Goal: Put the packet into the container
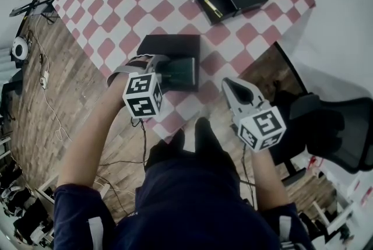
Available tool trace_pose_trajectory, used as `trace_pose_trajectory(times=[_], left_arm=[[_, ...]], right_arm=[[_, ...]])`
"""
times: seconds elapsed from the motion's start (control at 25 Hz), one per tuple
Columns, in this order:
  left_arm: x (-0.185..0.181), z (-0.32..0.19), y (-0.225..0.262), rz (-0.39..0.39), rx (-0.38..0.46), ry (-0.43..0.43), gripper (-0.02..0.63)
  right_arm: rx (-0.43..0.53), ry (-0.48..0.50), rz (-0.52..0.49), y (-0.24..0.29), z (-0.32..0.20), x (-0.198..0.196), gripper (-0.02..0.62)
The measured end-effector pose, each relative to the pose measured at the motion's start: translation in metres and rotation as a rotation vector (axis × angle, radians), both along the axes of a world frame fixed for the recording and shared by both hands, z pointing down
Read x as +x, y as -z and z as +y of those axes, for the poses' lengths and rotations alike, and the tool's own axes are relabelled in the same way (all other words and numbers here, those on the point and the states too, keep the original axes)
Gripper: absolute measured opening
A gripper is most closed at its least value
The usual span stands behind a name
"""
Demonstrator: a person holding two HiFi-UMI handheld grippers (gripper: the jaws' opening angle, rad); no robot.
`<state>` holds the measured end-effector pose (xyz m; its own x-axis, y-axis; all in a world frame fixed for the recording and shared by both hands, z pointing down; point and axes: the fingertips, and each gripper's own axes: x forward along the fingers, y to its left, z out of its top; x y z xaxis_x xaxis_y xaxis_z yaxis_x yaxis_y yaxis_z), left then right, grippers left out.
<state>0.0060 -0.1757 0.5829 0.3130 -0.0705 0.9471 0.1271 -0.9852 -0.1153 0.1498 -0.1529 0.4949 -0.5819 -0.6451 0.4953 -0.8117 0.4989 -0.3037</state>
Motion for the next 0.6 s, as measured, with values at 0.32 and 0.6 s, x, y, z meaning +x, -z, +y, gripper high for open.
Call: trace_pose_trajectory(times=[0.32, 0.6], left_arm=[[0.001, -0.003, -0.013, -0.046, -0.036, -0.019, 0.344], [0.003, -0.003, -0.021, -0.054, -0.062, -0.024, 0.344]], right_arm=[[-0.011, -0.001, 0.005, -0.005, 0.002, 0.003, 0.017], [-0.024, 0.002, 0.012, -0.010, 0.005, 0.004, 0.017]])
